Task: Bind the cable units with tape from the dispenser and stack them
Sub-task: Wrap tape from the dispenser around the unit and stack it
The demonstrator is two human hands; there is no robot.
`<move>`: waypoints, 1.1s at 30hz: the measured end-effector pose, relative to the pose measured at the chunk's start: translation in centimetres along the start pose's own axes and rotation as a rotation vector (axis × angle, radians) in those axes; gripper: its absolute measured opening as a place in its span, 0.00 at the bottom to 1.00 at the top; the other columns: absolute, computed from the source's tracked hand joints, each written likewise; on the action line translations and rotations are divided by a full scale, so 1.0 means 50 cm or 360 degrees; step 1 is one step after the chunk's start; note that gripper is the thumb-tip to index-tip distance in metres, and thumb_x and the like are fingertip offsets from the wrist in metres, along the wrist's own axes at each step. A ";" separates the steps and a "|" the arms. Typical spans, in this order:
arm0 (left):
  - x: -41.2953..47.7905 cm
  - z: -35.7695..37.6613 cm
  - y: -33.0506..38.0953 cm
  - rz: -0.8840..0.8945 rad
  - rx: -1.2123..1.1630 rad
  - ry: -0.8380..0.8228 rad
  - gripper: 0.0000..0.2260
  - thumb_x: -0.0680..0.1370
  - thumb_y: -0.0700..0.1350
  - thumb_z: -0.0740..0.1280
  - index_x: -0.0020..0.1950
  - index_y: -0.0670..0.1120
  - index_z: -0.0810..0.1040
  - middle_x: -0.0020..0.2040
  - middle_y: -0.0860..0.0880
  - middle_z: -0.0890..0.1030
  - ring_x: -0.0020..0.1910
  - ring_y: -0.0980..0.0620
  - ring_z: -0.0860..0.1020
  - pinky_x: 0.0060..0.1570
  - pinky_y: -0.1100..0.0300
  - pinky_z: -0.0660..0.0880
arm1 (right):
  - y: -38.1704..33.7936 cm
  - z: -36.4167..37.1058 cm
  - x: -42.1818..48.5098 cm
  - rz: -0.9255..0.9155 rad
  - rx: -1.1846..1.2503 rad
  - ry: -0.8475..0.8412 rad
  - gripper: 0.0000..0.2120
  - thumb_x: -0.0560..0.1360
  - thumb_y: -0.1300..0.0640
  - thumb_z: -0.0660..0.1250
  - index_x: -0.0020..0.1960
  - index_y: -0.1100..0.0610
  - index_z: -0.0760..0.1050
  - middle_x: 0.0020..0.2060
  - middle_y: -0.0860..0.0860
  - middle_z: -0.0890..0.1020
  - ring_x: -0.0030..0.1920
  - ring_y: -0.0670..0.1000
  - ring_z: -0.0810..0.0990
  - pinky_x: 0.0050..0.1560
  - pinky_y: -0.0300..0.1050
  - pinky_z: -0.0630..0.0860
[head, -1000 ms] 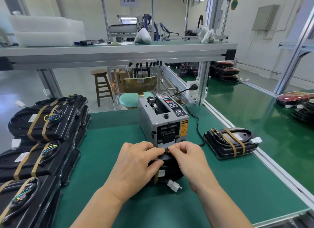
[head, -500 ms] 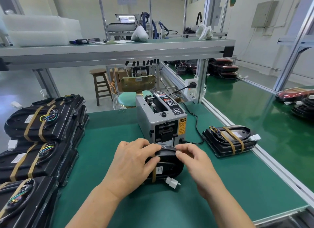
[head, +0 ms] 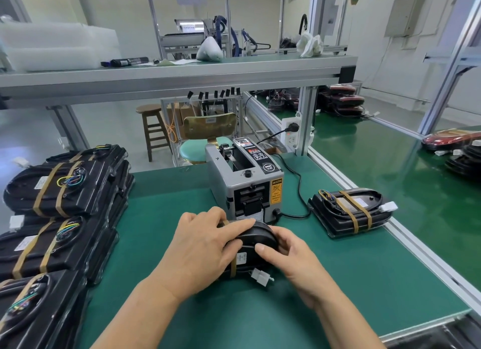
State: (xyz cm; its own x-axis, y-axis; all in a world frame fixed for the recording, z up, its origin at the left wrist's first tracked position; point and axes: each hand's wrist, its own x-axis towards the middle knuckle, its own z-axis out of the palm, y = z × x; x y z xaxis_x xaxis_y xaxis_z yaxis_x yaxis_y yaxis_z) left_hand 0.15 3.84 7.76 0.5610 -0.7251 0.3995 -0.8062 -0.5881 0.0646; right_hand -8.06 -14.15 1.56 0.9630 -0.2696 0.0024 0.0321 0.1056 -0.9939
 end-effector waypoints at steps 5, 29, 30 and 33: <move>0.009 -0.001 0.005 -0.0124 0.0104 -0.0193 0.30 0.73 0.69 0.56 0.73 0.63 0.64 0.54 0.55 0.71 0.61 0.53 0.70 0.73 0.44 0.52 | -0.011 0.028 0.005 -0.0138 -0.0146 0.0163 0.21 0.65 0.51 0.77 0.57 0.51 0.79 0.50 0.47 0.86 0.54 0.48 0.84 0.56 0.45 0.79; -0.064 -0.005 -0.049 -0.0605 -0.1452 0.0215 0.27 0.66 0.48 0.74 0.63 0.63 0.71 0.53 0.57 0.82 0.58 0.57 0.78 0.58 0.60 0.69 | -0.101 0.046 0.184 0.0448 0.0222 0.0830 0.07 0.76 0.65 0.69 0.38 0.63 0.76 0.29 0.54 0.78 0.25 0.46 0.72 0.21 0.33 0.70; -0.064 -0.007 -0.046 -0.0586 -0.1445 0.0224 0.25 0.67 0.48 0.73 0.61 0.63 0.72 0.54 0.58 0.81 0.58 0.57 0.77 0.59 0.60 0.69 | -0.101 0.048 0.185 0.0457 0.0229 0.0849 0.08 0.75 0.65 0.69 0.38 0.63 0.76 0.29 0.54 0.78 0.26 0.46 0.73 0.21 0.33 0.70; -0.059 -0.014 -0.033 -0.0560 -0.1417 0.0274 0.21 0.67 0.50 0.73 0.58 0.62 0.74 0.55 0.60 0.80 0.57 0.60 0.77 0.55 0.69 0.69 | -0.096 0.059 0.190 0.0466 0.0263 0.0948 0.08 0.74 0.65 0.70 0.36 0.62 0.76 0.27 0.52 0.79 0.26 0.46 0.74 0.21 0.34 0.70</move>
State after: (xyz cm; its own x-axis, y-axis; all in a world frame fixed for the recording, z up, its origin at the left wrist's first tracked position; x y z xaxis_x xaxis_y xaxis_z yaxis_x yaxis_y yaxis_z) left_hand -0.33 7.21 7.12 0.8188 -0.4557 0.3491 -0.4848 -0.2234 0.8456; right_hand 1.71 -14.38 6.68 0.6281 -0.6834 -0.3720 -0.1212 0.3863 -0.9144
